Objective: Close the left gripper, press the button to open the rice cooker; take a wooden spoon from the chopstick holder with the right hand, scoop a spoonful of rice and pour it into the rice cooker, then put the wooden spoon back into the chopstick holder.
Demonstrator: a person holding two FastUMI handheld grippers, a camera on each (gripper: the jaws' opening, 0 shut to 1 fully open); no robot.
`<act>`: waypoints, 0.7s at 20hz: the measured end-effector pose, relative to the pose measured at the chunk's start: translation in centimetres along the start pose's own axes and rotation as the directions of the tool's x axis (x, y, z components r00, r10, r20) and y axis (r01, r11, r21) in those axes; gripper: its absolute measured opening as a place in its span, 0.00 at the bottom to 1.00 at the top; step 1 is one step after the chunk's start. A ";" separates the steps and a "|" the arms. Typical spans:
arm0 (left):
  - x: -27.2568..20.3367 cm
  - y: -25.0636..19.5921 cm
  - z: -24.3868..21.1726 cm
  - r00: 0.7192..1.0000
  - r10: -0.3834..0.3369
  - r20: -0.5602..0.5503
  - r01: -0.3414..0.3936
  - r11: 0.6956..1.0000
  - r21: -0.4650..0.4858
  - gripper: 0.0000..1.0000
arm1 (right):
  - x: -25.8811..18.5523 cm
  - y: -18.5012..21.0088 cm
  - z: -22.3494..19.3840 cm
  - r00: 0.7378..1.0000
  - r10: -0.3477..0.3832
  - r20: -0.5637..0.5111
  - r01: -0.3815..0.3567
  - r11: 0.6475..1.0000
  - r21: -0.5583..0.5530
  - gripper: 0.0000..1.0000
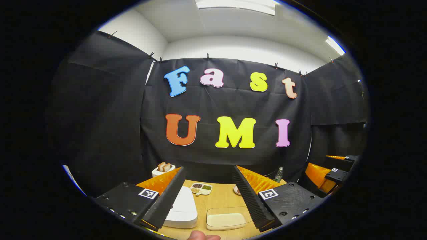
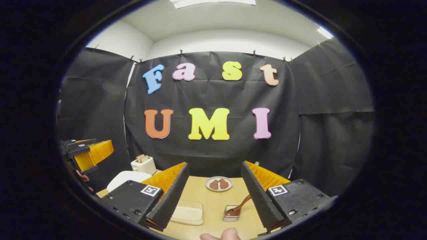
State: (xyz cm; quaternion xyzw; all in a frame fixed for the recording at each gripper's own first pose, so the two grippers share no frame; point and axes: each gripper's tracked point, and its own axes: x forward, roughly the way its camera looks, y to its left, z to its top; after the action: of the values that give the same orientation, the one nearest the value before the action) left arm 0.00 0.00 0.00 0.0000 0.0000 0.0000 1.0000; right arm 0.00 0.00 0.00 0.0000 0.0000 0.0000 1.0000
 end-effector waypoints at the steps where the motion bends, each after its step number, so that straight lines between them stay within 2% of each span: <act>1: -0.1 0.0 -0.1 1.000 0.004 -0.005 -0.004 1.000 0.001 0.94 | 0.0 0.0 0.4 1.000 0.001 0.009 -0.002 1.000 0.003 1.00; 9: -1.2 0.1 0.3 0.999 0.027 0.017 -0.027 1.000 -0.005 0.94 | 0.4 0.5 0.1 0.999 0.034 -0.003 -0.034 0.999 0.025 1.00; 14: -1.5 -0.2 0.0 0.999 0.038 0.003 -0.038 0.999 0.001 0.94 | 0.5 -0.3 -0.1 1.000 0.030 0.000 -0.030 0.999 0.035 1.00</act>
State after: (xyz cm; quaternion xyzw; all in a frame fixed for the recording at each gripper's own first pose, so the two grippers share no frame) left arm -1.52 -0.17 0.01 0.0005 -0.0017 0.0190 0.9998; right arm 0.49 -0.35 -0.08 0.0174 0.0004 0.0148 0.9997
